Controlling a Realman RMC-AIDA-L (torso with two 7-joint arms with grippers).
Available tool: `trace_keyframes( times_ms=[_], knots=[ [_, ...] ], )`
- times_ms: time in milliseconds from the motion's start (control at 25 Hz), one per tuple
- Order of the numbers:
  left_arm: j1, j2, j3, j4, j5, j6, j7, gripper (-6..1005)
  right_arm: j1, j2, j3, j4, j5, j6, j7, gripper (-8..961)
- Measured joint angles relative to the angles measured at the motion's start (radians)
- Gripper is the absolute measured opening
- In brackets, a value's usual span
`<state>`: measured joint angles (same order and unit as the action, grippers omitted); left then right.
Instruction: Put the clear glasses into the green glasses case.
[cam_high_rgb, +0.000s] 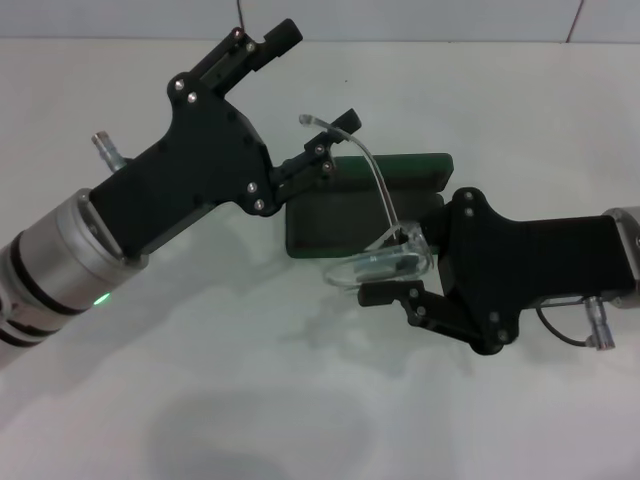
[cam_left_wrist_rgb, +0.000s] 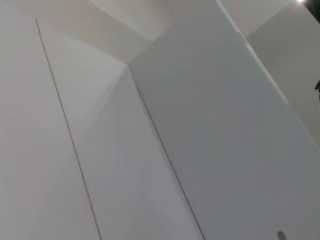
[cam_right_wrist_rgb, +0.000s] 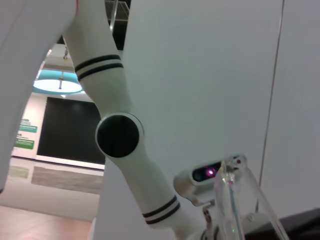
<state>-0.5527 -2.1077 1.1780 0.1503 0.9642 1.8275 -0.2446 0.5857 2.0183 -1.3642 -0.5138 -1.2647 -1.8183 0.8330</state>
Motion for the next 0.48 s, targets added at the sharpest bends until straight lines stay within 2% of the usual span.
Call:
trace_keyframes(
  times_ms=[480],
  knots=[
    [0.014,0.000,0.000,0.000,-0.003,0.036,0.051,741,0.002,-0.005,0.009,-0.021,-0.001,0.063,0.058,123]
  ],
)
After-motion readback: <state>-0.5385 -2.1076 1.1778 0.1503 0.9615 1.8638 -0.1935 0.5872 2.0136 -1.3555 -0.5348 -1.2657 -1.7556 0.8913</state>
